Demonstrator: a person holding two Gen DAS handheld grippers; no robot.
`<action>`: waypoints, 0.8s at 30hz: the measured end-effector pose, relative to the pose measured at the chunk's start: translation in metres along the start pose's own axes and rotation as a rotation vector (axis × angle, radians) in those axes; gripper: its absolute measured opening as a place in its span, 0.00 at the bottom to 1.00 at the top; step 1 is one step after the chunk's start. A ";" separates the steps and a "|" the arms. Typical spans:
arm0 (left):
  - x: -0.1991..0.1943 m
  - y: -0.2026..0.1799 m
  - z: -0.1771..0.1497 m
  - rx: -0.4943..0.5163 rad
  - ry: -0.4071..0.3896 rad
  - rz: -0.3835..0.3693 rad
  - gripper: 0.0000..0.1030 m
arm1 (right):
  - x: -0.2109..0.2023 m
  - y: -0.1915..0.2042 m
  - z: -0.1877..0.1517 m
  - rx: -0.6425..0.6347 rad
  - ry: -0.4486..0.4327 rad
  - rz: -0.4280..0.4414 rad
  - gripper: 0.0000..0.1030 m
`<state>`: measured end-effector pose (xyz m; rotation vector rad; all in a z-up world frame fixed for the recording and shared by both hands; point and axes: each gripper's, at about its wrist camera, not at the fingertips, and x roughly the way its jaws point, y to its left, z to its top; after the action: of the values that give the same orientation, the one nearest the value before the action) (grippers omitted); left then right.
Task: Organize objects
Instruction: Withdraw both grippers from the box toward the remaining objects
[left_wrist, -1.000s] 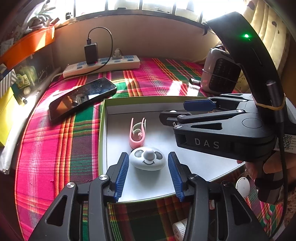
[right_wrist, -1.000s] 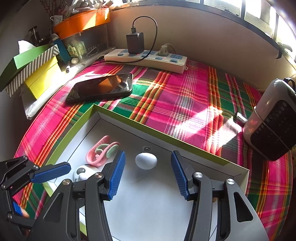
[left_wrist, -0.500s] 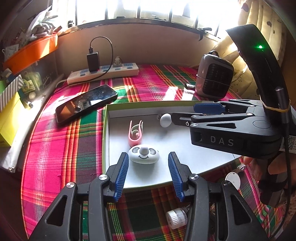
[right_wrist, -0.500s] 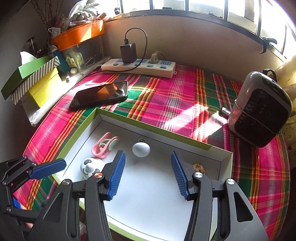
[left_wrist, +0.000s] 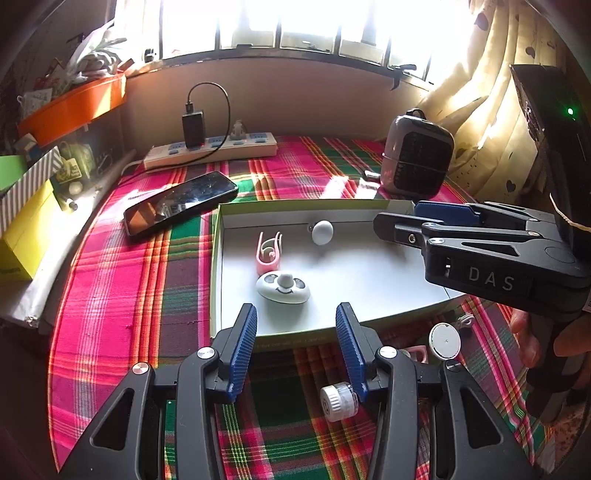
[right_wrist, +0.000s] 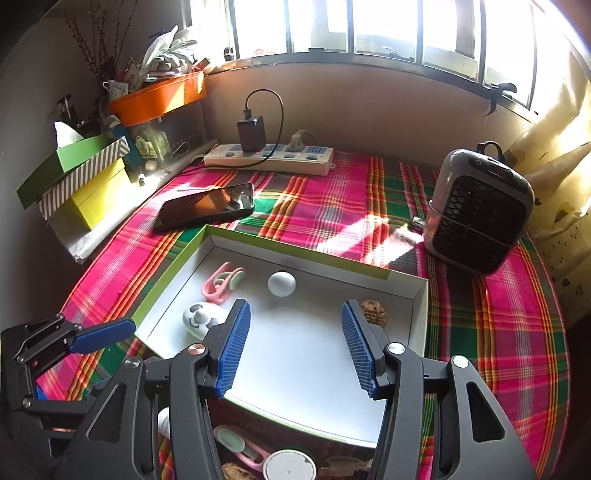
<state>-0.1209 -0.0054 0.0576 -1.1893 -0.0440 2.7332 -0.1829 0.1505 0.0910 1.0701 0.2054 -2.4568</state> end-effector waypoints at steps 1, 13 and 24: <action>-0.002 -0.001 -0.001 0.004 -0.005 0.001 0.42 | -0.003 0.000 -0.003 0.002 -0.006 -0.003 0.51; -0.017 0.001 -0.022 -0.014 -0.005 -0.041 0.42 | -0.041 -0.001 -0.035 0.022 -0.072 -0.082 0.51; -0.020 0.006 -0.045 -0.026 0.017 -0.072 0.42 | -0.062 -0.003 -0.074 0.050 -0.083 -0.125 0.51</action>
<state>-0.0754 -0.0165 0.0409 -1.1938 -0.1185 2.6679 -0.0983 0.1969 0.0849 1.0012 0.1907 -2.6252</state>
